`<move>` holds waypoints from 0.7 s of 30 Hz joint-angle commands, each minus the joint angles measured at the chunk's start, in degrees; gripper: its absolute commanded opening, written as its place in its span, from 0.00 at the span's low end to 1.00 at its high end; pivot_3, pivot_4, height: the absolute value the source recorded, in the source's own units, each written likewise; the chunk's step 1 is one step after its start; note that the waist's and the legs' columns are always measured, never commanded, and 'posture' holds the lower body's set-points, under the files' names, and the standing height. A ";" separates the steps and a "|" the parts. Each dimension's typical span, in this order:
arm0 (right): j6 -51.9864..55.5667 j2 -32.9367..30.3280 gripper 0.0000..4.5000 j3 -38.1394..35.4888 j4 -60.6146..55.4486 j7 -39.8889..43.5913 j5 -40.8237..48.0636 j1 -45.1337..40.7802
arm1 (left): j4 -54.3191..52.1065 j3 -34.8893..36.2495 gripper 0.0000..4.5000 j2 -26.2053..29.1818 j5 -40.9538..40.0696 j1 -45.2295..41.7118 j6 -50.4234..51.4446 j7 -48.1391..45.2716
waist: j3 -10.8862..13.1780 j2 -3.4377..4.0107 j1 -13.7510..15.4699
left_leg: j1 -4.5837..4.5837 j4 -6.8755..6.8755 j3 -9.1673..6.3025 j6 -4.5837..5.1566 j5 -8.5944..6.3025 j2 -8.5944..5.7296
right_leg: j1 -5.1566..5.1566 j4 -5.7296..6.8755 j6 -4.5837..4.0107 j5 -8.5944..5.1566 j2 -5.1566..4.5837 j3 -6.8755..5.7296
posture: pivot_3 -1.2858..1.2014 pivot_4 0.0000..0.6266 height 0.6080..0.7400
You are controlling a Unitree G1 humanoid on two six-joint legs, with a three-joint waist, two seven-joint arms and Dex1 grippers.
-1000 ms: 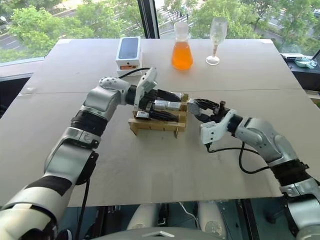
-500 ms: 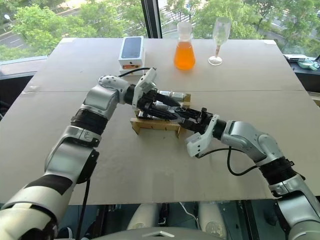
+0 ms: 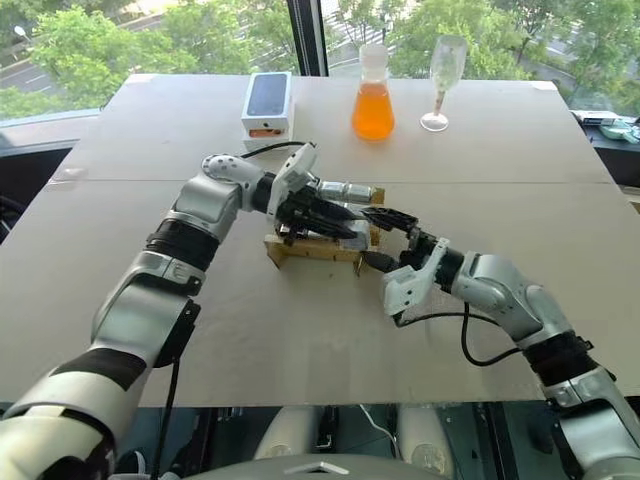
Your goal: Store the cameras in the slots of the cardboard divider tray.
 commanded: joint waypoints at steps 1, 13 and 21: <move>4.61 -1.15 0.99 -3.46 -5.64 6.15 20.01 6.27 | 1.18 2.68 0.17 -1.04 0.49 -2.40 -5.37 0.18 | 0.00 0.00 -0.02 | 0.00 0.00 0.00 0.01 0.00 0.00 | 0.00 0.00 0.00 0.00 0.00 0.01 | 0.52 0.24 1.00; 21.66 5.40 0.99 -8.90 -18.74 14.33 50.19 34.99 | 9.13 2.02 0.17 -0.73 5.67 -4.33 -13.63 -1.46 | -0.01 -0.05 -0.04 | 0.15 0.03 -0.08 0.32 -0.14 0.05 | 0.14 0.07 0.00 0.00 0.07 -0.10 | 0.52 0.24 1.00; 19.58 7.94 0.99 -10.65 -17.43 23.61 51.79 38.84 | 10.91 1.56 0.17 0.98 7.24 -3.58 -15.60 -1.57 | -0.01 -0.05 -0.29 | 0.20 0.06 -0.01 0.35 -0.14 0.01 | 0.14 0.07 0.08 0.04 0.08 -0.08 | 0.52 0.24 1.00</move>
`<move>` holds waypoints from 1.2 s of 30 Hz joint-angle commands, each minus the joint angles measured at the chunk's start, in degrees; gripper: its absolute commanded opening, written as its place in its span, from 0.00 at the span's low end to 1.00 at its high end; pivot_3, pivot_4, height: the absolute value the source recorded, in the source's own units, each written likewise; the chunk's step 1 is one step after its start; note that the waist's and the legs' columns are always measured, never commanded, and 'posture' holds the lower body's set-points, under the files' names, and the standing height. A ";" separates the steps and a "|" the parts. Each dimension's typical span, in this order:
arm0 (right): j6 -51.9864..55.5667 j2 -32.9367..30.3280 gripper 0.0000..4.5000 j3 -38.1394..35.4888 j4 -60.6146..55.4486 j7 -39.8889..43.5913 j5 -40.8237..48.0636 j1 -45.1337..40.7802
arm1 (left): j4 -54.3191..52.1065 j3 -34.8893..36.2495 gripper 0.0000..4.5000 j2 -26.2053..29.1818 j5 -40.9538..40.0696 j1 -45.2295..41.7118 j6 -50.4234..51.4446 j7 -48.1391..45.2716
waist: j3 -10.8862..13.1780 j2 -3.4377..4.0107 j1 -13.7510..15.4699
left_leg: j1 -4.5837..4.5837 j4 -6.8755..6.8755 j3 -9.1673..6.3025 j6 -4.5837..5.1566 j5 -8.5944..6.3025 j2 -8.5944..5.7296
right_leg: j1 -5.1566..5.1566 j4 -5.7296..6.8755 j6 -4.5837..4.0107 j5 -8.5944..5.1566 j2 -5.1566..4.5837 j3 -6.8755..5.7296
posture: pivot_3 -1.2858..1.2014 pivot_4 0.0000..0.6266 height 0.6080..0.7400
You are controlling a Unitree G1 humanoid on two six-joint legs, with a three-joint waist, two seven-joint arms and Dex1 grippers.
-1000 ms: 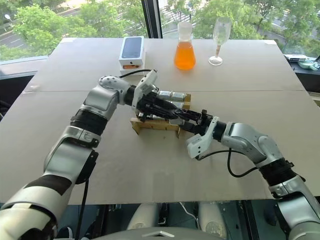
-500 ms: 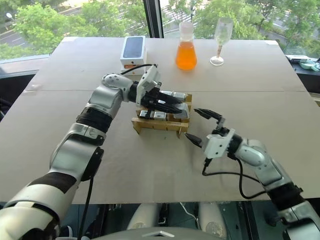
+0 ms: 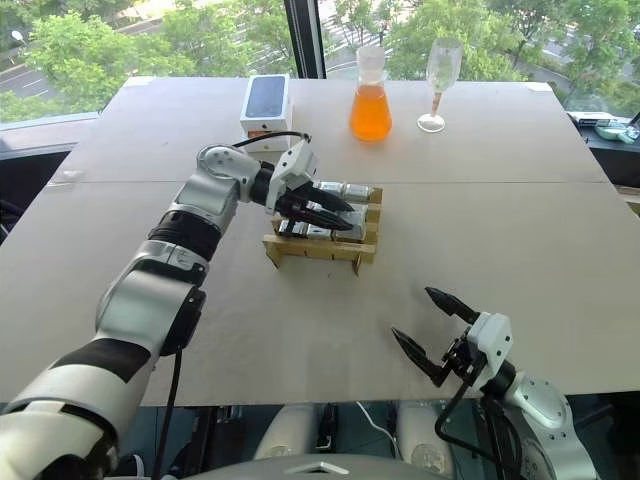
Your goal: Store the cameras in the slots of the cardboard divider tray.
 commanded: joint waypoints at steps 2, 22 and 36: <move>-1.26 0.66 0.99 -2.90 0.48 2.77 0.69 -1.50 | 1.84 0.37 0.17 0.85 1.64 -0.54 -2.56 -0.27 | 0.00 -0.01 0.05 | 0.00 0.00 -0.02 0.00 0.00 0.00 | 0.00 0.01 0.00 0.00 0.00 -0.02 | 0.52 0.24 1.00; 1.74 3.06 0.99 -5.18 -1.73 4.67 -1.04 -3.03 | 10.59 0.47 0.17 -2.54 9.01 -0.20 -11.98 7.10 | 0.00 -0.01 0.22 | -0.01 0.00 -0.01 0.00 0.00 -0.02 | 0.00 0.00 0.00 0.00 -0.01 -0.02 | 0.52 0.24 1.00; 2.19 2.22 1.00 -7.94 -0.52 6.53 -0.26 -2.89 | -7.76 8.73 0.95 0.39 -8.05 3.45 4.18 -0.29 | 0.00 -0.01 0.17 | -0.05 0.00 -0.03 0.00 0.01 0.00 | -0.01 0.01 0.00 0.01 -0.03 -0.04 | 0.52 0.24 1.00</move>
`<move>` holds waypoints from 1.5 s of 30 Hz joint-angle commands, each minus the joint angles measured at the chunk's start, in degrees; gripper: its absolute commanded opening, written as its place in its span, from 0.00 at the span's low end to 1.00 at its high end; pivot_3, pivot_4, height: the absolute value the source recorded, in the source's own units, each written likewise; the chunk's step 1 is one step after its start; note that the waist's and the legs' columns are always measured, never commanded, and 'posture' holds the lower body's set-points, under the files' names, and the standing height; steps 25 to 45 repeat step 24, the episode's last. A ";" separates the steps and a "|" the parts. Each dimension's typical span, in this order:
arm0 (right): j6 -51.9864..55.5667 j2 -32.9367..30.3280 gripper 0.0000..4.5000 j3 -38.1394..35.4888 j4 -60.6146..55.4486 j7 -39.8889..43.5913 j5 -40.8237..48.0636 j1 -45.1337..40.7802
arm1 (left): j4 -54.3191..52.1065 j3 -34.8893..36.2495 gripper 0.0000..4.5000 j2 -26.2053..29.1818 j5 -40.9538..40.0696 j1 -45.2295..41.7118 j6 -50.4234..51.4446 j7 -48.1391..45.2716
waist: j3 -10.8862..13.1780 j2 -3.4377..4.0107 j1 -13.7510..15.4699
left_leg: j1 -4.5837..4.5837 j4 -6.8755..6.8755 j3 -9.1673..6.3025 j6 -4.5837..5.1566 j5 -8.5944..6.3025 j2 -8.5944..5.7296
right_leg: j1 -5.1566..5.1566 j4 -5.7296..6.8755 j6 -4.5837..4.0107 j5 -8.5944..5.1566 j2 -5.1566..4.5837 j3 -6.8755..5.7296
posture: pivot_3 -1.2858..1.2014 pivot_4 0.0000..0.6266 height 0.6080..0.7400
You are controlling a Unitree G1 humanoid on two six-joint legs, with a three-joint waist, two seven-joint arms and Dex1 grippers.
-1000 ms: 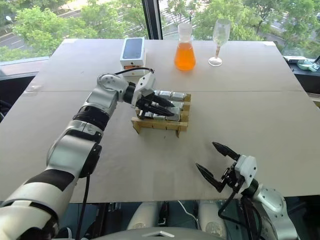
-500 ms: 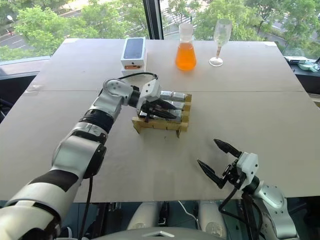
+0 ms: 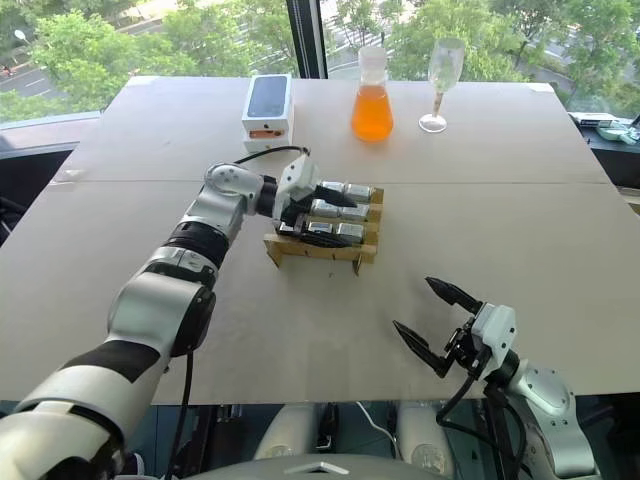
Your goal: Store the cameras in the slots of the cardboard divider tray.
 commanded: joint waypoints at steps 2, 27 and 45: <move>-0.04 -1.25 1.00 -3.81 -0.11 1.48 1.73 -0.17 | -21.10 2.95 0.95 6.03 -11.47 6.73 14.58 -1.33 | 0.00 0.00 -0.05 | 0.02 0.00 0.01 0.00 0.00 0.00 | 0.00 0.01 0.00 0.00 -0.02 0.02 | 0.52 0.24 1.00; 4.25 -11.24 1.00 -15.74 22.74 19.57 4.27 -8.30 | -69.67 14.31 0.95 12.07 -11.50 66.63 20.35 32.49 | -0.17 0.34 1.37 | 0.97 -0.17 0.07 0.09 0.17 0.15 | 0.71 -0.03 -0.50 0.11 -0.51 0.28 | 0.52 0.24 1.00; 4.25 -11.24 1.00 -15.74 22.74 19.57 4.27 -8.30 | -69.67 14.31 0.95 12.07 -11.50 66.63 20.35 32.49 | -0.17 0.34 1.37 | 0.97 -0.17 0.07 0.09 0.17 0.15 | 0.71 -0.03 -0.50 0.11 -0.51 0.28 | 0.52 0.24 1.00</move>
